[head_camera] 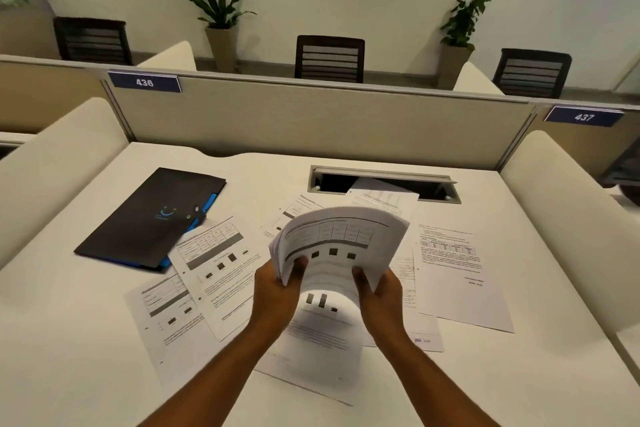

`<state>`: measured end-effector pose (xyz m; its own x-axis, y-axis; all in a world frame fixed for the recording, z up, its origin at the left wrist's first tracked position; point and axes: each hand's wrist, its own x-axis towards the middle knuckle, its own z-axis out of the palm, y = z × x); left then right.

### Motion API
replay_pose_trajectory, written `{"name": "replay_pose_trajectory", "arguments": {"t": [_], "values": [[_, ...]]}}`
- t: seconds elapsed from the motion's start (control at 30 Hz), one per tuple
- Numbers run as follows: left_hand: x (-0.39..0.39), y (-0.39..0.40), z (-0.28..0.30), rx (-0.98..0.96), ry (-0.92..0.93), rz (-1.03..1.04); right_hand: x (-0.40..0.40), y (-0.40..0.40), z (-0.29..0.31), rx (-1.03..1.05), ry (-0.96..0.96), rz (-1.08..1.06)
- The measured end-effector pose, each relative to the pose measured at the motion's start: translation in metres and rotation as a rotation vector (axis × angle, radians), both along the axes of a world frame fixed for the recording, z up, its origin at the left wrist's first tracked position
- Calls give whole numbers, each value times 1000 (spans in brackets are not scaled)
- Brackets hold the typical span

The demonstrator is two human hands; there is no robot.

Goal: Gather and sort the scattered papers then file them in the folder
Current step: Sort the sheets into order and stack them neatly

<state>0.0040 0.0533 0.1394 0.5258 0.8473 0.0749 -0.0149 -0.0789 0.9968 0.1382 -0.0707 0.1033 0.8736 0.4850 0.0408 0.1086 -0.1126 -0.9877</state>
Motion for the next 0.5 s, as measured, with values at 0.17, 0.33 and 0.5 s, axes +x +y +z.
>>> {"name": "replay_pose_trajectory", "arguments": {"t": [0.17, 0.33, 0.5], "values": [[-1, -6, -25, -62, 111, -48, -3, -4, -22, -84, 83, -4], [1, -12, -46, -81, 140, -75, -1, -9, -33, -128, 118, -24], [-3, -5, -64, -47, 264, -147, 10, -14, -40, -145, 252, -30]]}}
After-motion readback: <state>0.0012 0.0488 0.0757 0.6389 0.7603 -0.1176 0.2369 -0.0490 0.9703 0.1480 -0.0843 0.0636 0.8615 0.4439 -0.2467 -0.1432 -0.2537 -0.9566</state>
